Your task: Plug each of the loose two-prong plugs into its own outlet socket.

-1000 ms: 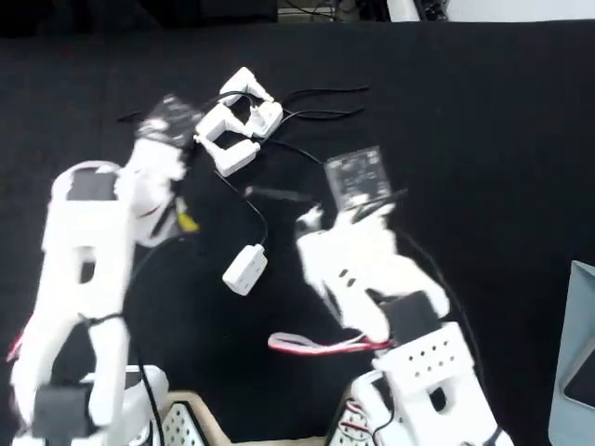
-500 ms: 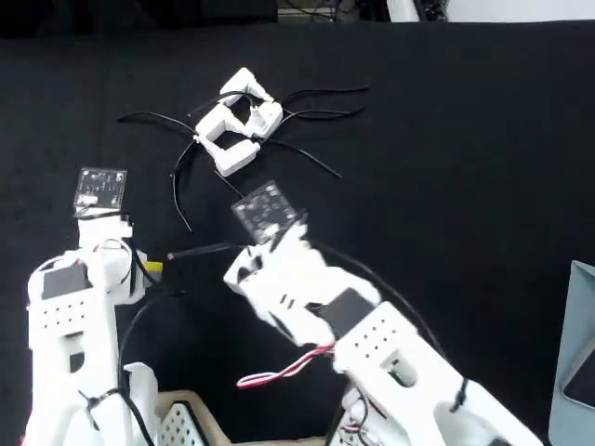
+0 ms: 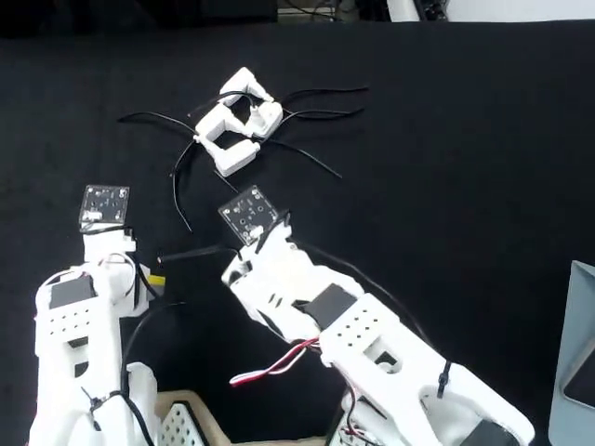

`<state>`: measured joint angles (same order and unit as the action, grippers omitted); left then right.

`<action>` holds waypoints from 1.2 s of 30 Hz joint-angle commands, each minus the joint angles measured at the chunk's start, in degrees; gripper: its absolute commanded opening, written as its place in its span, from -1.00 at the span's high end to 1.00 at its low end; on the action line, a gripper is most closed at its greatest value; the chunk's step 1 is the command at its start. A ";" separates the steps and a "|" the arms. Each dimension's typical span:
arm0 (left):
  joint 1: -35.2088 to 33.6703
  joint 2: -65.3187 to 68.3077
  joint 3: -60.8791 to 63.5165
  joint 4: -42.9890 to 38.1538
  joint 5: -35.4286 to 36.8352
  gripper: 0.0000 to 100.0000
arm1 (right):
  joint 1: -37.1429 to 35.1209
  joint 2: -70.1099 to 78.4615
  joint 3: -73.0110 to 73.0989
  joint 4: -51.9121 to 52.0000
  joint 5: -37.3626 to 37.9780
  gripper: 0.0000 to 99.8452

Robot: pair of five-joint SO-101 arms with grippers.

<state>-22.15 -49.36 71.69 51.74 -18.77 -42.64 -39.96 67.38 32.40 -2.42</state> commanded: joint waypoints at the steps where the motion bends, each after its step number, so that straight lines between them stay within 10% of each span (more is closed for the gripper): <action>1: -0.48 -1.14 -0.13 -1.14 0.53 0.42 | -0.62 0.13 -0.40 -1.93 -0.18 0.98; 18: -0.48 -1.14 -0.04 -1.14 0.53 0.42 | -0.35 9.54 -3.91 -7.82 0.26 0.98; 36: 9.10 -1.67 -13.67 12.66 0.26 0.29 | 17.41 -21.76 -6.02 10.37 0.18 0.98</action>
<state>-19.60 -50.07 65.98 57.54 -18.77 -27.43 -58.07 61.49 42.42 -2.42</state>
